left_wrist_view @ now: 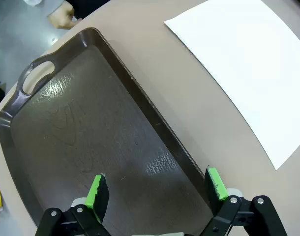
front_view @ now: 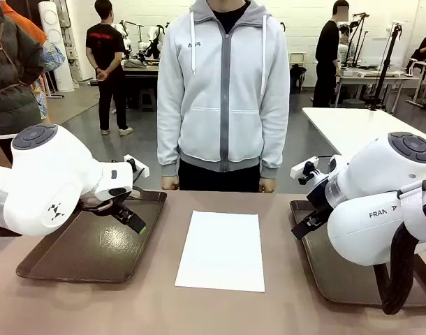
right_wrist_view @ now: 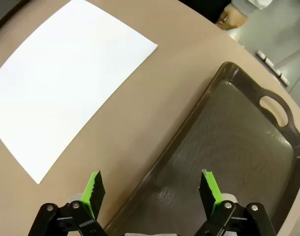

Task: Sort the A4 documents.
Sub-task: Receive the A4 Paper.

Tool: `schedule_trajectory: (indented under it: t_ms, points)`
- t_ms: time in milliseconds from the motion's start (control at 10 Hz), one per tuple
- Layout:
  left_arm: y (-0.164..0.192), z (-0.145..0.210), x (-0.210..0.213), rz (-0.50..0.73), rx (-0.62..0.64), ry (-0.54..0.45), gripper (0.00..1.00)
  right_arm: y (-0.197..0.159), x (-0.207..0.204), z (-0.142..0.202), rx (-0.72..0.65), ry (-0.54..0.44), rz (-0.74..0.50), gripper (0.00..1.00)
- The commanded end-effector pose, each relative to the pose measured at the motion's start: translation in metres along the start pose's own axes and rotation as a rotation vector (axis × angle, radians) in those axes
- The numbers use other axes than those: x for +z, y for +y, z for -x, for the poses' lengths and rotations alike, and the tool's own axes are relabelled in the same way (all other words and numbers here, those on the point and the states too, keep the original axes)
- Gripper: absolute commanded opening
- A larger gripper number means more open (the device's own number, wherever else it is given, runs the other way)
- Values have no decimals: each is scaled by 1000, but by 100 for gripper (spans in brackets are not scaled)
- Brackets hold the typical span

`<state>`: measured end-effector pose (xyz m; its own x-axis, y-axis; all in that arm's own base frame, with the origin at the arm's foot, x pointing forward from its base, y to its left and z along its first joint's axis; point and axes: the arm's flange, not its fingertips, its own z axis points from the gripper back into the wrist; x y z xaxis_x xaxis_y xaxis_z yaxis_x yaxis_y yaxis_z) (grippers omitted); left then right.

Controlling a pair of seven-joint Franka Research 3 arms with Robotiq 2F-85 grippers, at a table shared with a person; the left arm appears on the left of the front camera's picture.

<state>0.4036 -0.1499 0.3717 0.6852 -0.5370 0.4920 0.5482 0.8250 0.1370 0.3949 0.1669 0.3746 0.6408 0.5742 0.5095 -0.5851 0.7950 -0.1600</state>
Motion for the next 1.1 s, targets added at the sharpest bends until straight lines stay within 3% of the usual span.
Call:
schedule_trajectory:
  t_ms: [0,1000]
  points:
    - [0,0,0,0,0,0,100,0,0,0,0,0,0,100]
    - [0,0,0,0,0,0,100,0,0,0,0,0,0,100]
